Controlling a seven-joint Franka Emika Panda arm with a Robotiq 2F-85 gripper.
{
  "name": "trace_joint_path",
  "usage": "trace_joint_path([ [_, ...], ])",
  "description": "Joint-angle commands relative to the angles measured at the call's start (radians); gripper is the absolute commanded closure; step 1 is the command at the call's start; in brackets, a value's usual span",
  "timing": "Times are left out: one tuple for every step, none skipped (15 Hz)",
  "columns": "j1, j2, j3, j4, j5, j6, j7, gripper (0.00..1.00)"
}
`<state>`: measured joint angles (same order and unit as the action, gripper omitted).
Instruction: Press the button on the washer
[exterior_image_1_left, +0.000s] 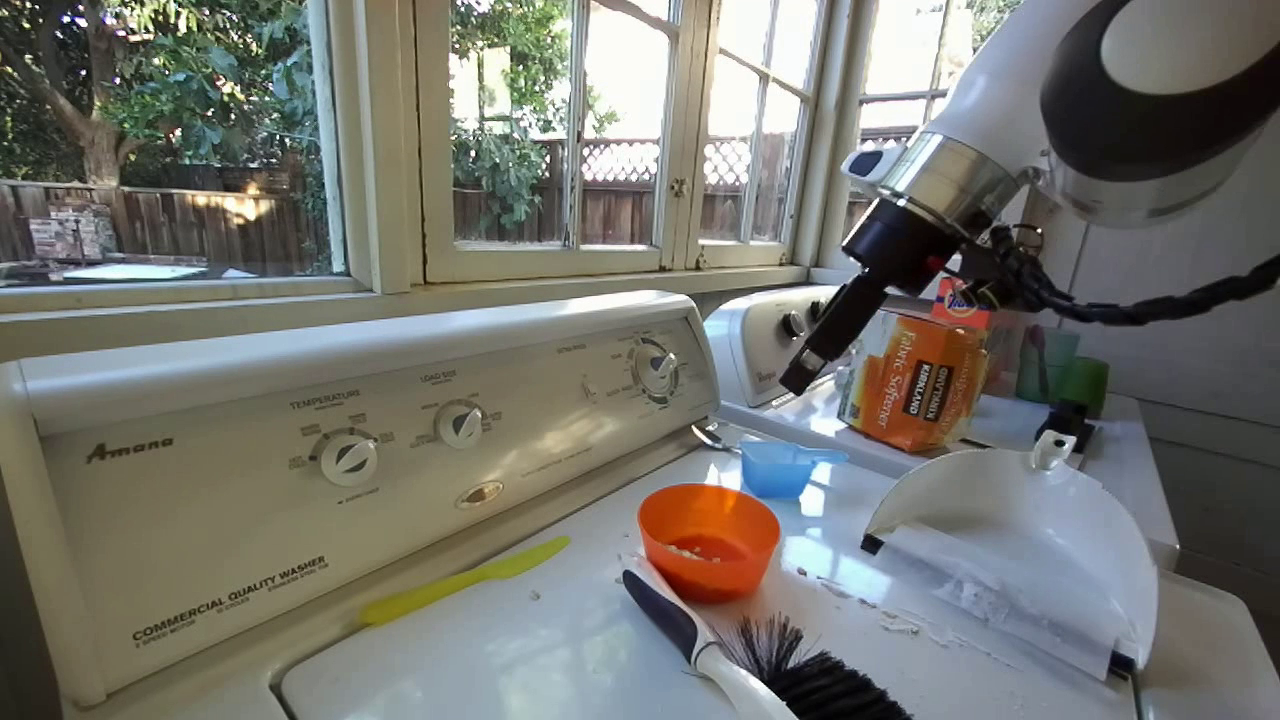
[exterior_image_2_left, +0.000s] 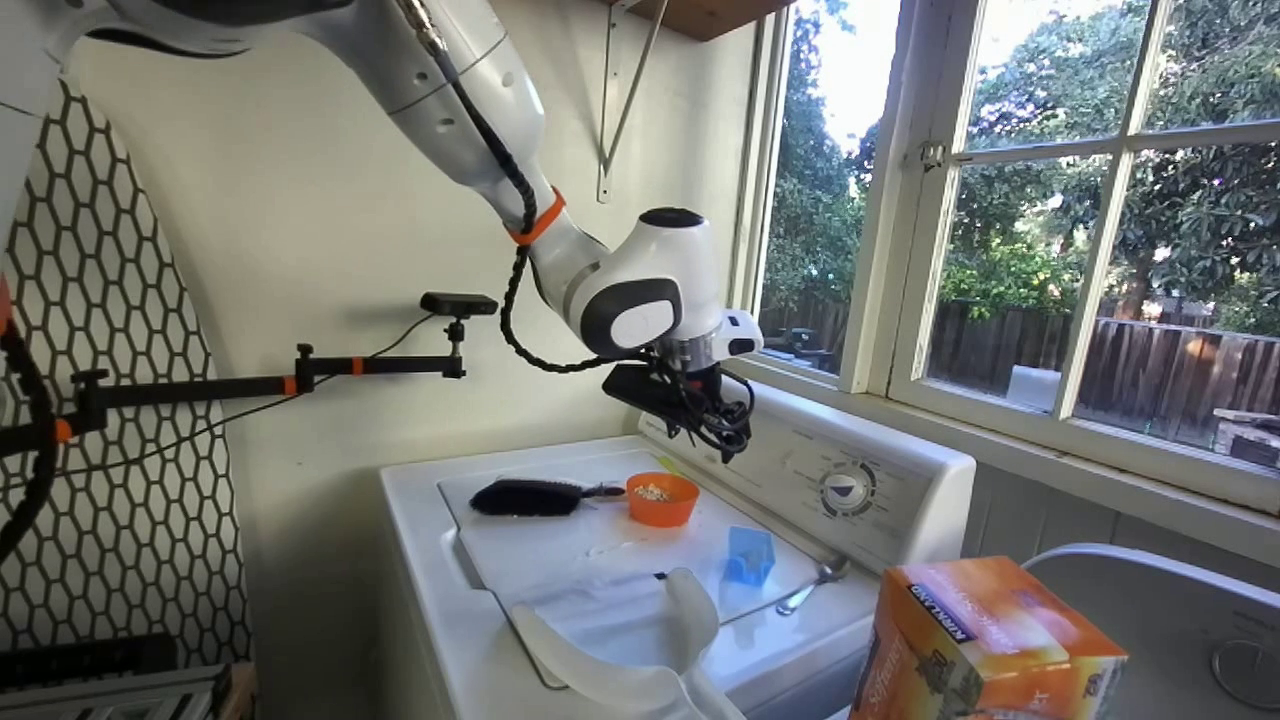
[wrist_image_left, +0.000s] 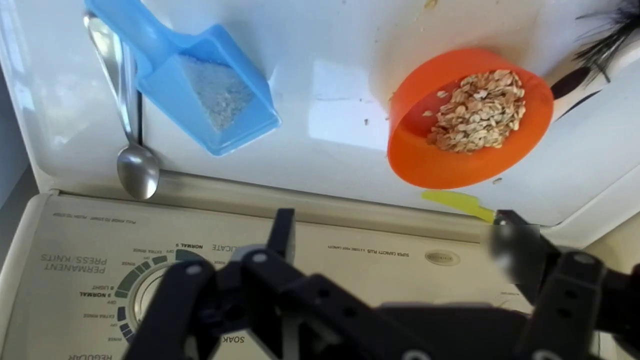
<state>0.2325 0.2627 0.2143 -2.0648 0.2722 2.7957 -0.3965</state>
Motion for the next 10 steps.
trace_joint_path([
  [-0.023, 0.111, 0.029, 0.121, -0.082, 0.007, 0.049, 0.00],
  [-0.024, 0.132, 0.032, 0.148, -0.098, 0.007, 0.060, 0.00],
  [-0.023, 0.155, 0.033, 0.177, -0.115, 0.007, 0.076, 0.00],
  [-0.018, 0.177, 0.030, 0.206, -0.133, 0.006, 0.094, 0.00],
  [-0.013, 0.198, 0.025, 0.234, -0.152, 0.005, 0.113, 0.00],
  [-0.011, 0.219, 0.027, 0.262, -0.162, 0.001, 0.128, 0.00],
  [-0.010, 0.240, 0.030, 0.293, -0.169, -0.011, 0.140, 0.00],
  [-0.034, 0.185, 0.045, 0.222, -0.164, 0.000, 0.118, 0.00],
  [-0.032, 0.203, 0.046, 0.245, -0.170, 0.000, 0.126, 0.00],
  [-0.030, 0.217, 0.047, 0.261, -0.171, 0.000, 0.127, 0.00],
])
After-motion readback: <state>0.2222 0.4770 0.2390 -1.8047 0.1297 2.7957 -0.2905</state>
